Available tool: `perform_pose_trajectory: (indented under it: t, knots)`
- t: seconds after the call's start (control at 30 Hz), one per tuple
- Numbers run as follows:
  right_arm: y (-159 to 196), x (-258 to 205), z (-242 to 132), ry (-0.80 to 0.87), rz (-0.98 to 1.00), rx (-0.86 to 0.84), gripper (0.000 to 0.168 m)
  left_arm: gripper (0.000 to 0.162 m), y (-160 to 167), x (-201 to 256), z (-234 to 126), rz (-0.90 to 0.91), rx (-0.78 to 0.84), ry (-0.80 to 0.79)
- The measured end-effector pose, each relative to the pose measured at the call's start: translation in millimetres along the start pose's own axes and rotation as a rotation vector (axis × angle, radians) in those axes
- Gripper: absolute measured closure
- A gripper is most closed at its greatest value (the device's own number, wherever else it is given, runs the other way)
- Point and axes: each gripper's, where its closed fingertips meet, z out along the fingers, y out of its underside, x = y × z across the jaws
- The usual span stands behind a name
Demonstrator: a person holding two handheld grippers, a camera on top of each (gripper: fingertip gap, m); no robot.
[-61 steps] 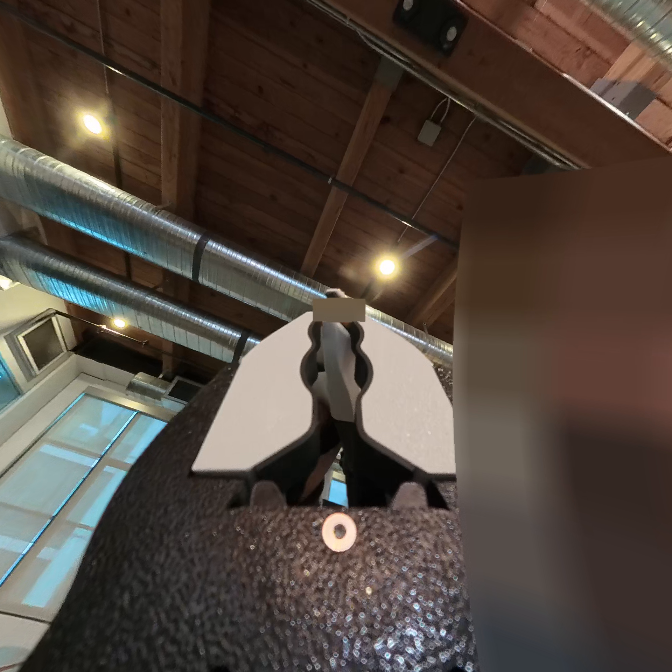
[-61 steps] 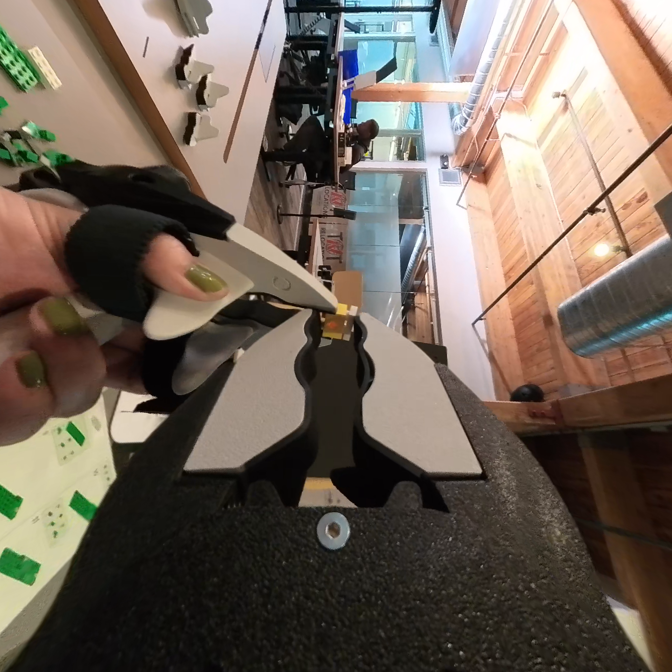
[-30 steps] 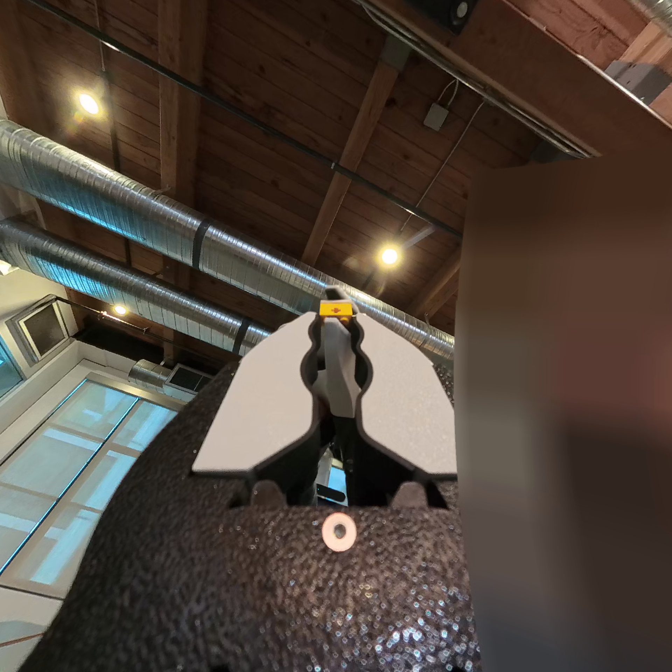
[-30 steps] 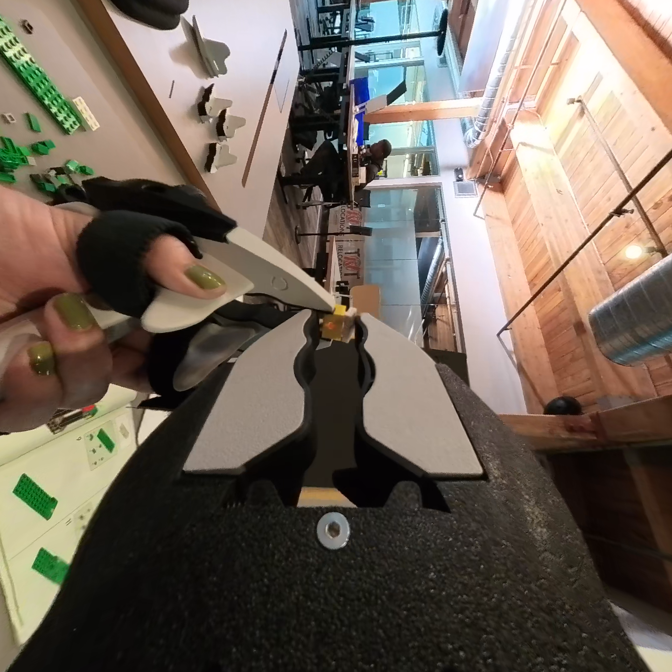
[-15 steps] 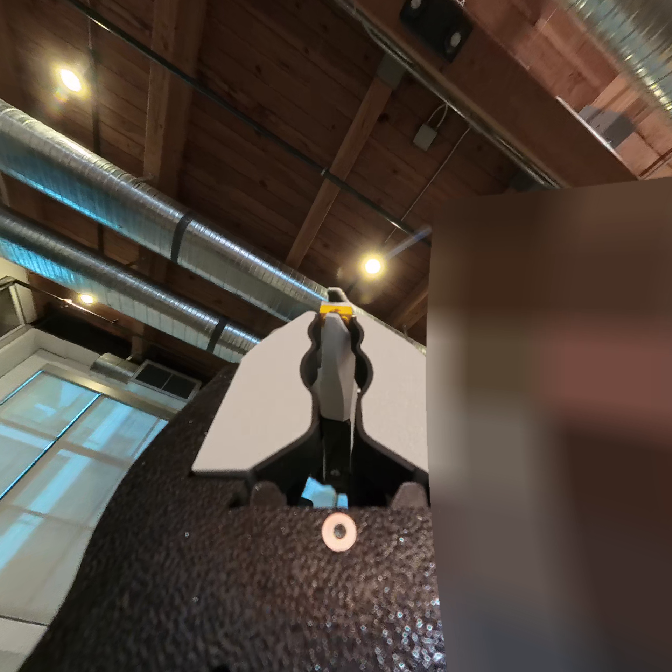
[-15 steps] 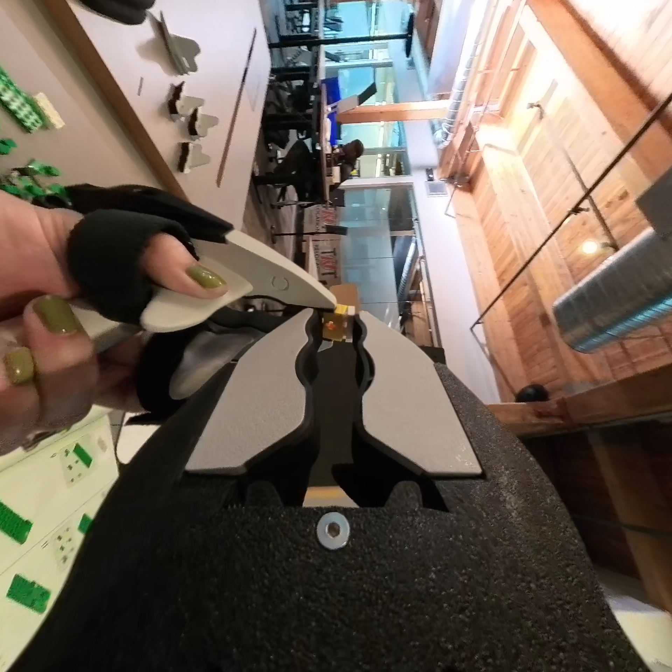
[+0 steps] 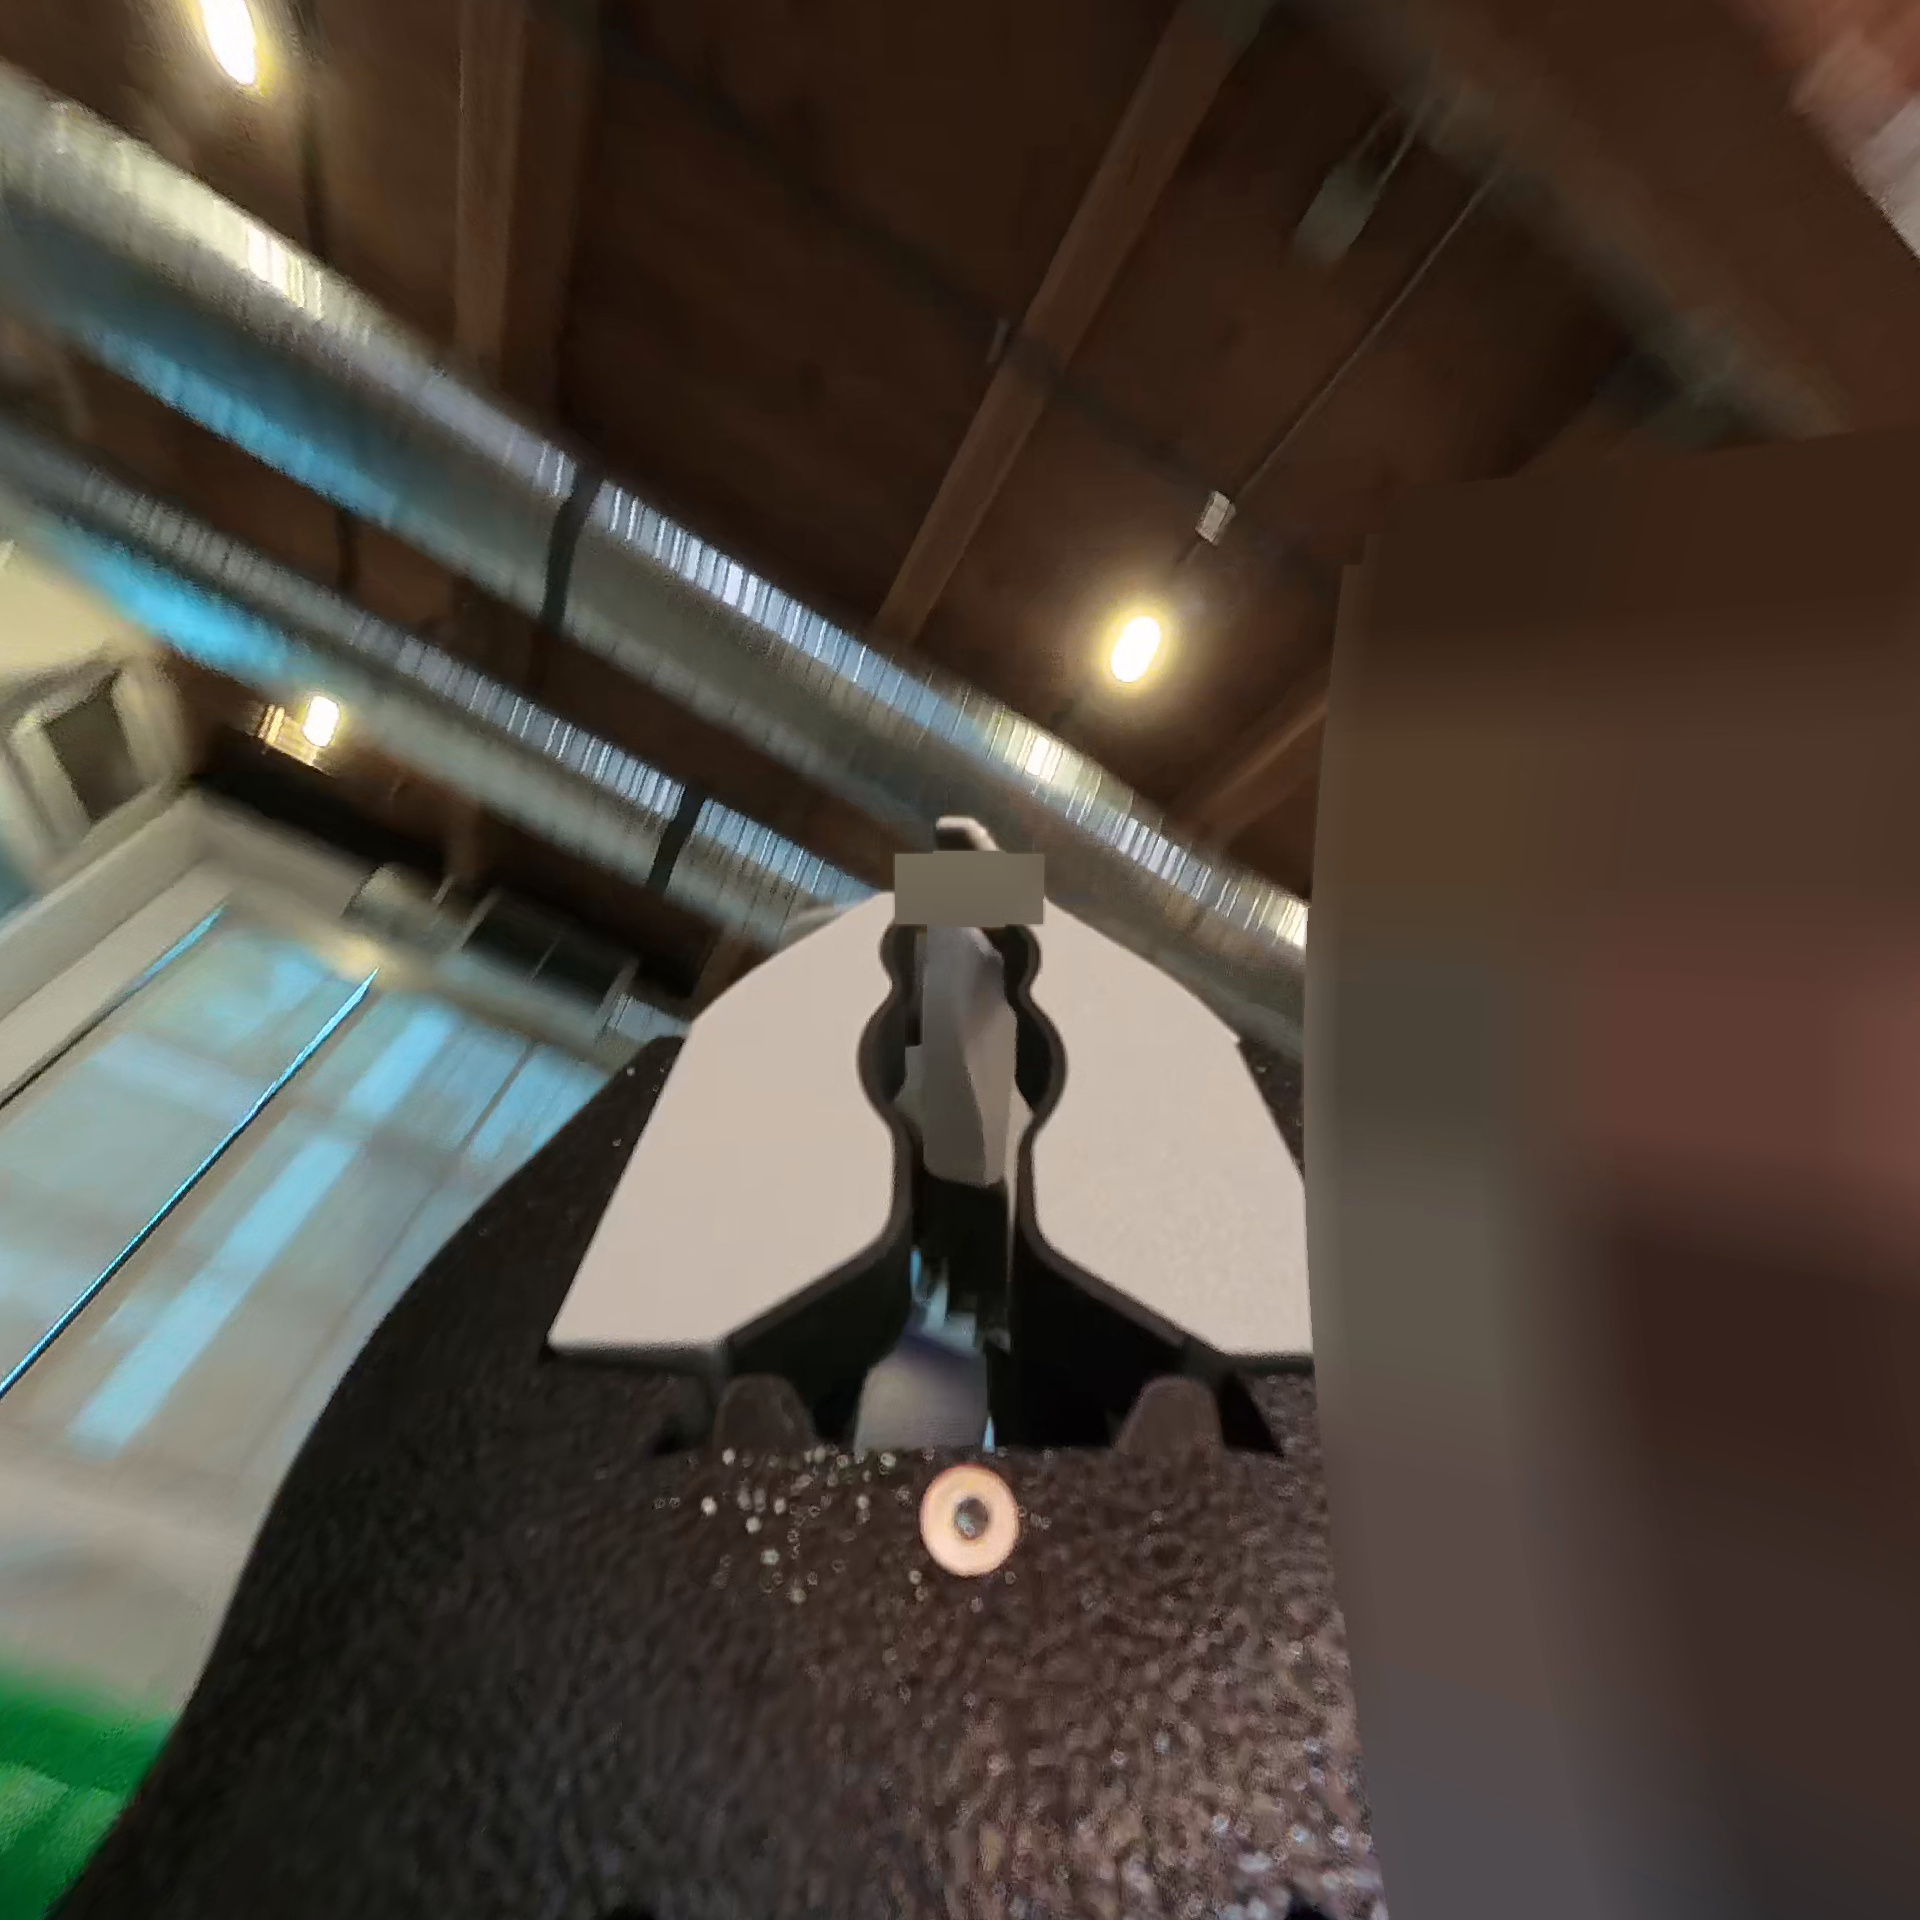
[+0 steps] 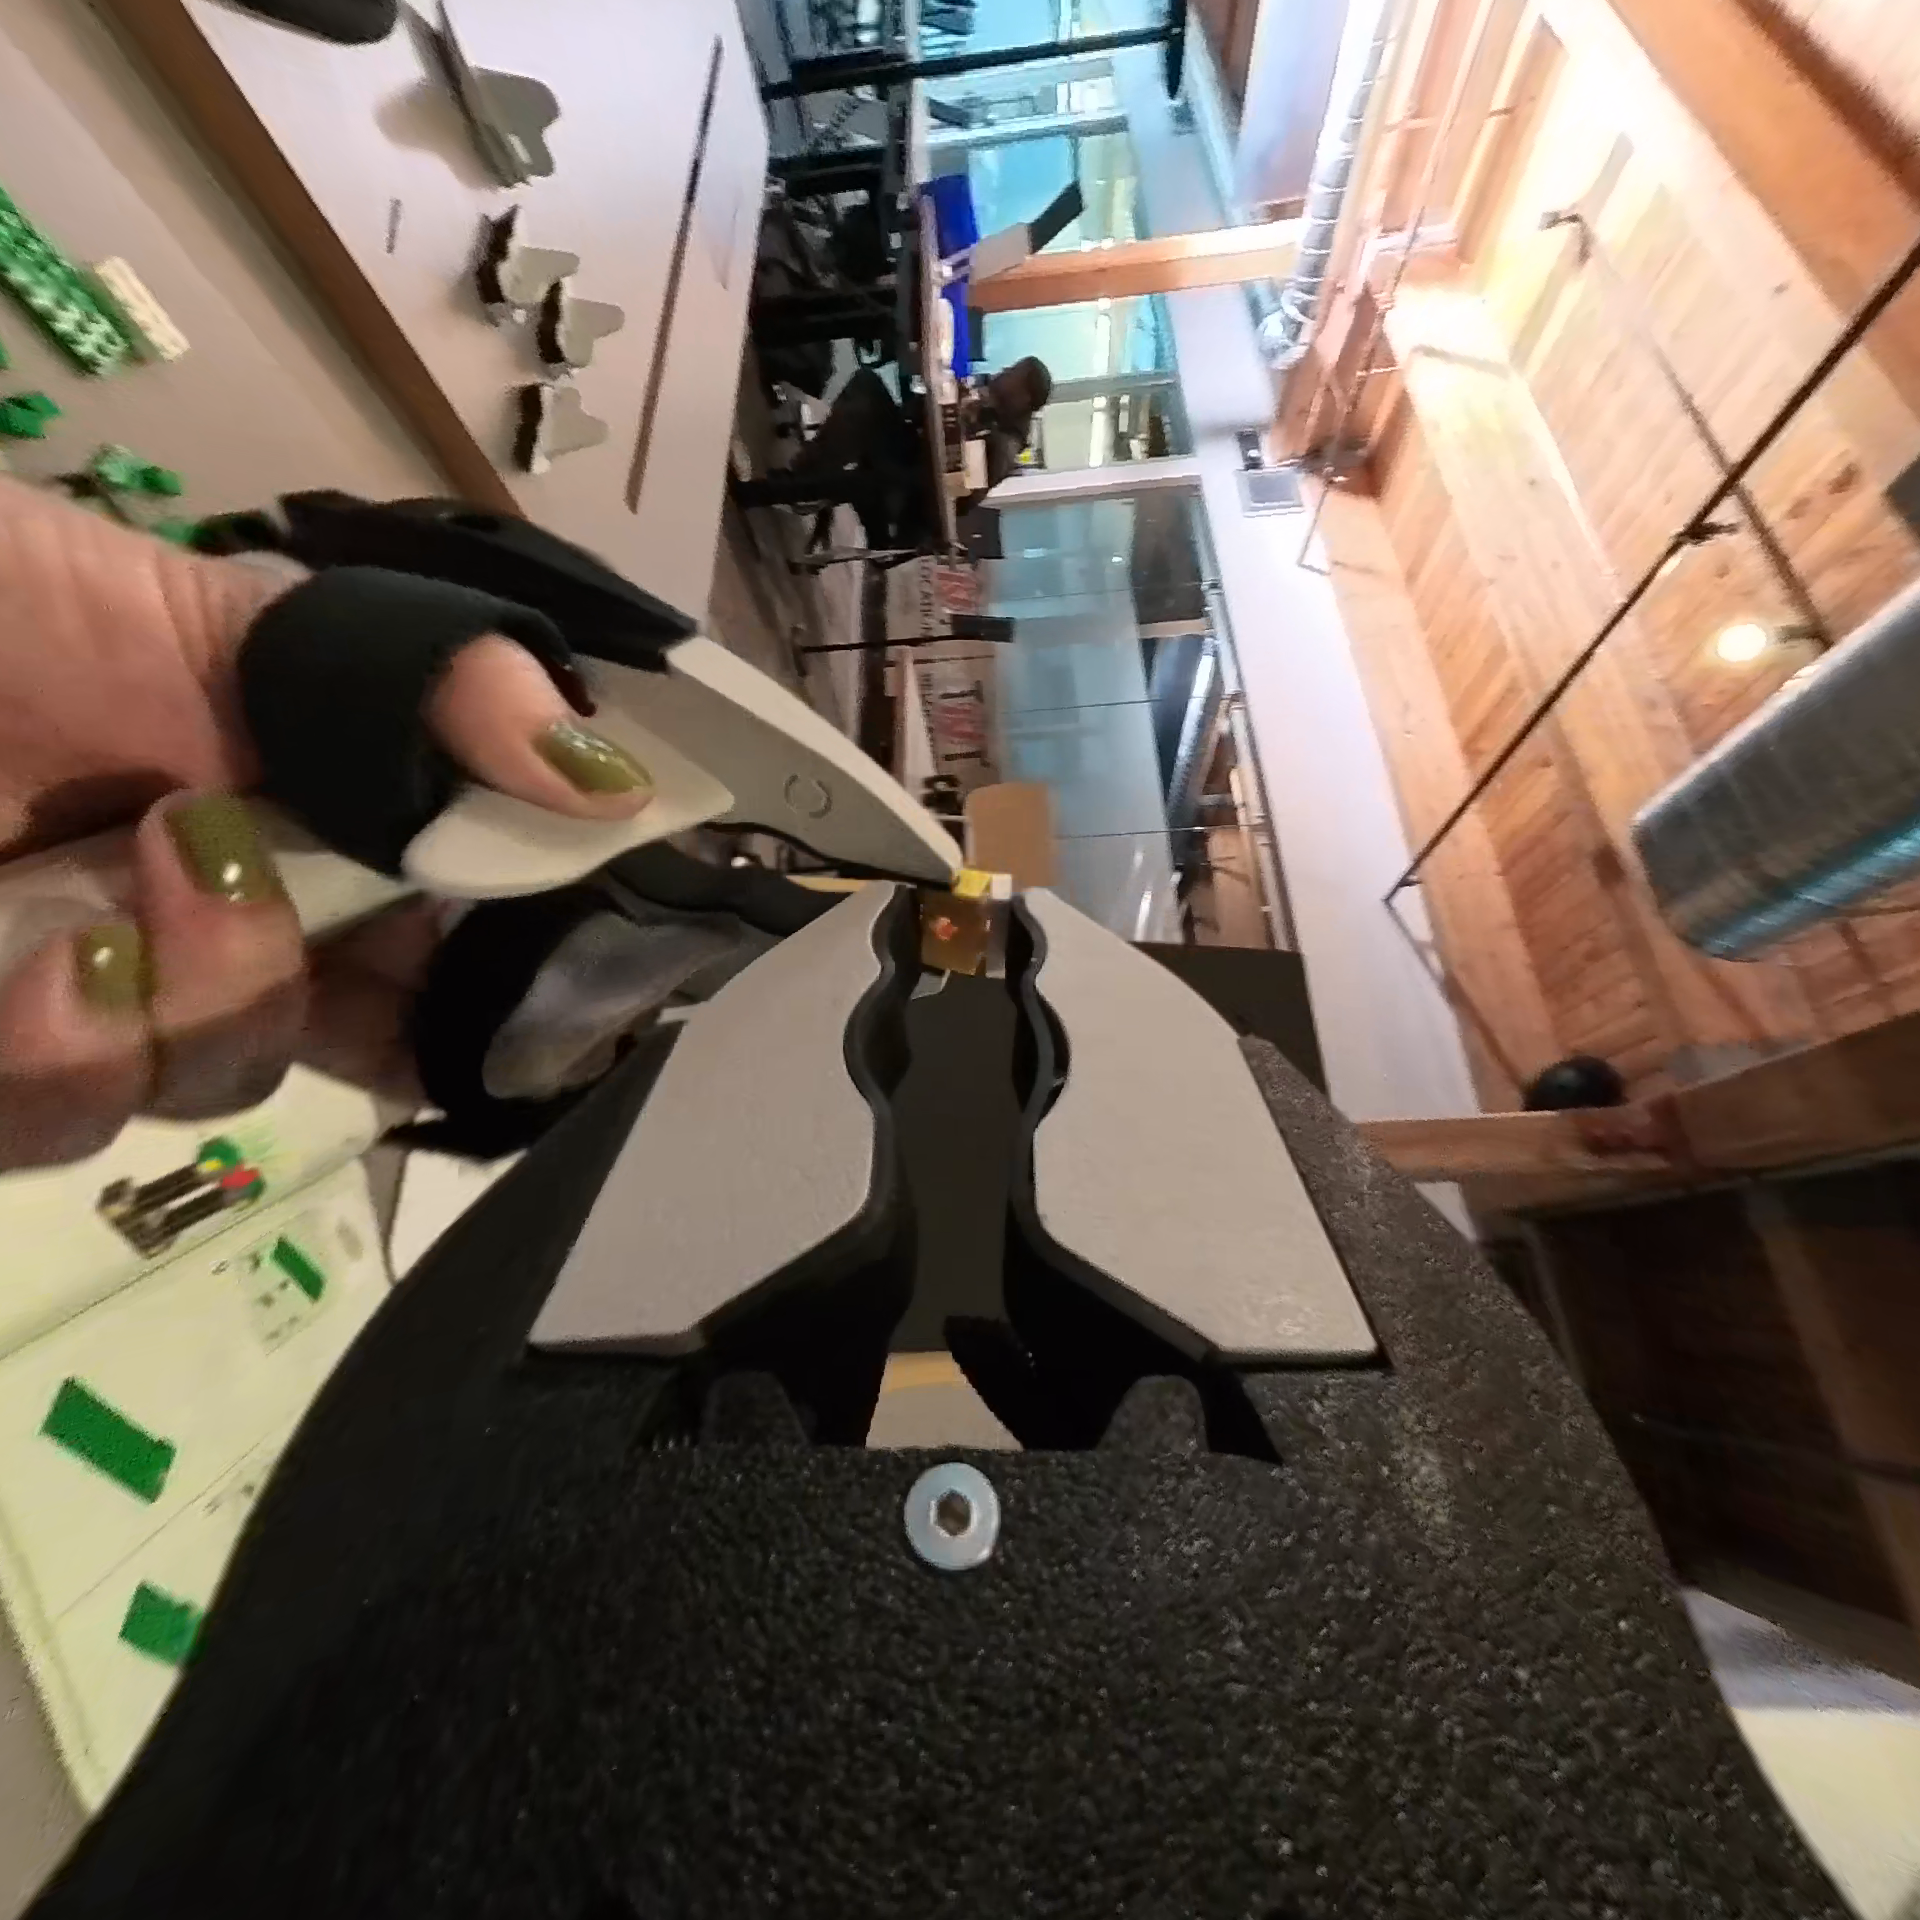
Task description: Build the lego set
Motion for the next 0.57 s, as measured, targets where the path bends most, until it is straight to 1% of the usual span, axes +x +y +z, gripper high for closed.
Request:
perform_pose_trajectory:
  t: [0.03,0.07,0.13,0.23,0.3,0.37,0.47,0.57]
  knots:
    - [1.3,-0.7,-1.2,-0.028,0.006,0.002,0.152,0.146,1.2,-1.3,0.3,0.008,-0.044,-0.01]
    - [1.7,-3.5,-2.3,-0.07,0.012,0.004,0.152,0.145,0.9,-1.5,0.4,0.016,-0.078,-0.016]
    - [2.0,-9.8,-3.9,-0.146,0.017,0.005,0.152,0.133,-2.8,0.2,-0.5,0.046,-0.125,-0.027]
    - [1.6,-18.5,-6.3,-0.244,0.016,0.007,0.152,0.126,0.5,-4.2,-4.5,0.134,-0.282,-0.098]
    - [-0.3,-21.8,-8.1,-0.3,0.032,0.019,0.152,0.125,3.4,-4.5,-9.0,0.178,-0.387,-0.131]
    - [-4.1,-25.7,-11.1,-0.364,0.052,0.044,0.152,0.125,3.7,-1.4,-12.9,0.202,-0.454,-0.141]
    - [-8.4,-29.2,-14.0,-0.43,0.066,0.07,0.152,0.124,8.3,2.8,-18.7,0.203,-0.553,-0.147]
    - [-14.4,-31.4,-16.3,-0.474,0.07,0.104,0.152,0.117,16.0,5.5,-25.0,0.173,-0.643,-0.148]
